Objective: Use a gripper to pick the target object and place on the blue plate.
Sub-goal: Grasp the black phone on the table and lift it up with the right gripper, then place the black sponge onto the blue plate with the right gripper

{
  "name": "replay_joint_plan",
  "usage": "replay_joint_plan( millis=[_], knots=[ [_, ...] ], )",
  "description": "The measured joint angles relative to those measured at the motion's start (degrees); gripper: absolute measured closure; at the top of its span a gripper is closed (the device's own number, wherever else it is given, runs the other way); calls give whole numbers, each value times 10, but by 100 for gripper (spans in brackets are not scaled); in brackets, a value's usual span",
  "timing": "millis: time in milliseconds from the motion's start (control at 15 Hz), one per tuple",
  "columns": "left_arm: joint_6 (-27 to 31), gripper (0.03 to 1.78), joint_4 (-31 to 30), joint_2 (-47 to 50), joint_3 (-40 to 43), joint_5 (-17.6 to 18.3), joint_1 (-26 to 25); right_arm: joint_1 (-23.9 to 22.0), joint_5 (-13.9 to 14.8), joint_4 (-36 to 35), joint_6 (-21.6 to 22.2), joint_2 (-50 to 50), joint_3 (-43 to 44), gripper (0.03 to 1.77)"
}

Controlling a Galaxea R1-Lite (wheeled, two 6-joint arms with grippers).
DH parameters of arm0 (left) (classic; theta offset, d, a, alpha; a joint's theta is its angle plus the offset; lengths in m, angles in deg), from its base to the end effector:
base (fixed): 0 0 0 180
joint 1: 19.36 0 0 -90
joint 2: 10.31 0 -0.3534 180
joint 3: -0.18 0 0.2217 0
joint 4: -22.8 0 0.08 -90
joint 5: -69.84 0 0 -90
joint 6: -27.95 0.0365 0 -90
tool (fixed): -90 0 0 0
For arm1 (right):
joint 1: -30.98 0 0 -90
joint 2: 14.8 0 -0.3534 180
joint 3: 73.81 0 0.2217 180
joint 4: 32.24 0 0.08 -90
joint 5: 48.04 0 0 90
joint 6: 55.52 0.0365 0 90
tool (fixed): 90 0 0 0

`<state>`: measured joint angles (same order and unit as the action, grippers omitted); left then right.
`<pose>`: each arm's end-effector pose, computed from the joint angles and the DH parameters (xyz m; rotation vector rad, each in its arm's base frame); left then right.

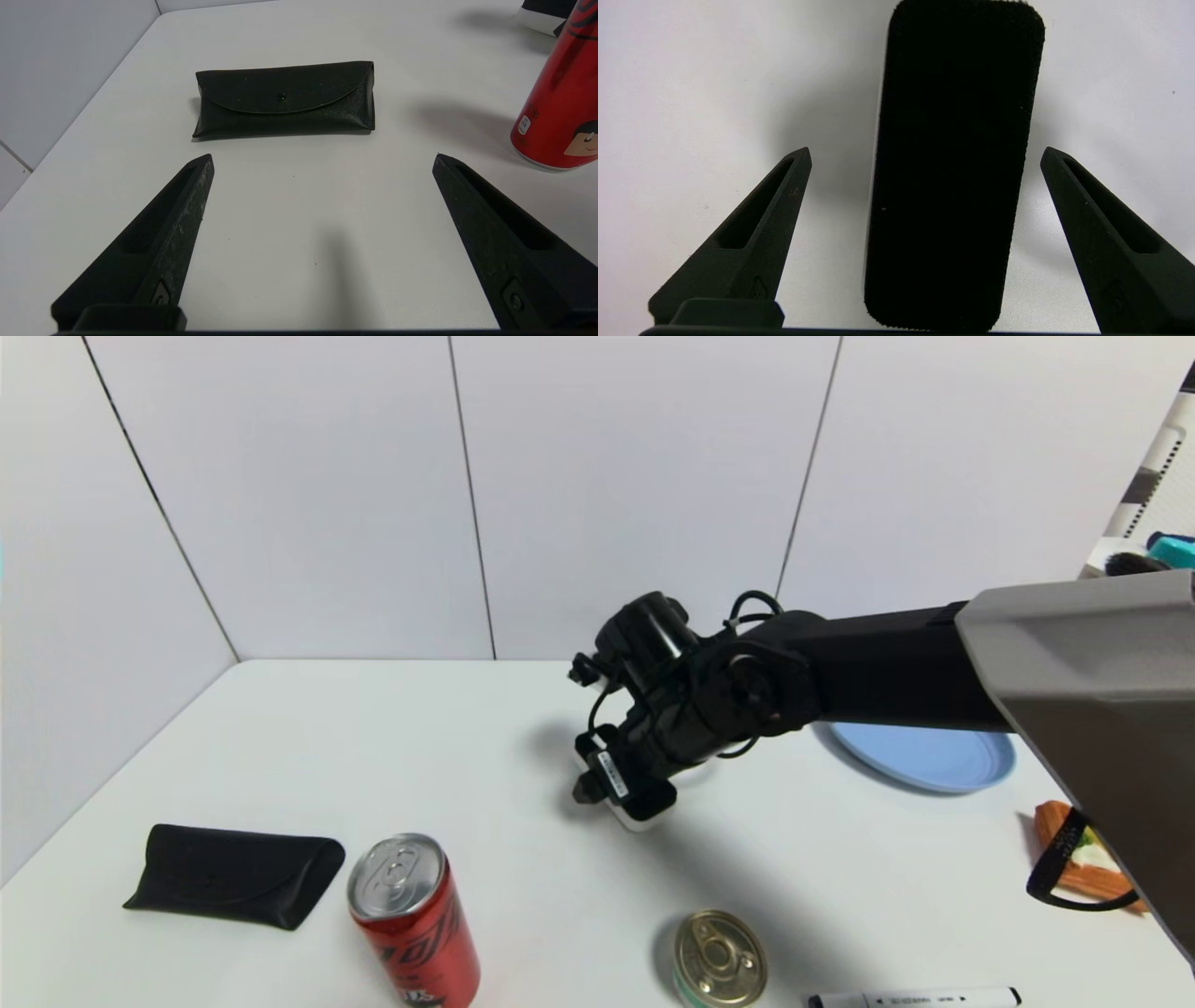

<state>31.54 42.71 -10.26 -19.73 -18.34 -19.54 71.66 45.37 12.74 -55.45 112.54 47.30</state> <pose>-0.0285 -0.0012 0.0755 0.0627 -0.0018 -0.0286 0.3864 0.3293 0.1662 -0.3400 0.8427 0.6055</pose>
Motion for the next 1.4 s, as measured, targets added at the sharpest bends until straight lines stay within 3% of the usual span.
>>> replay_joint_plan(
  millis=[333, 667, 1200, 1400],
  knots=[
    [0, 12, 0, 0, 0, 0, 0, -1, 0, 0, -3, 13, 8, 10],
    [0, 12, 0, 0, 0, 0, 0, -2, 1, 0, -6, 21, 13, 78],
    [0, 12, 0, 0, 0, 0, 0, -5, 1, 2, -5, 8, 17, 83],
    [0, 12, 0, 0, 0, 0, 0, -27, 1, 18, -5, -35, 7, 83]
  ],
)
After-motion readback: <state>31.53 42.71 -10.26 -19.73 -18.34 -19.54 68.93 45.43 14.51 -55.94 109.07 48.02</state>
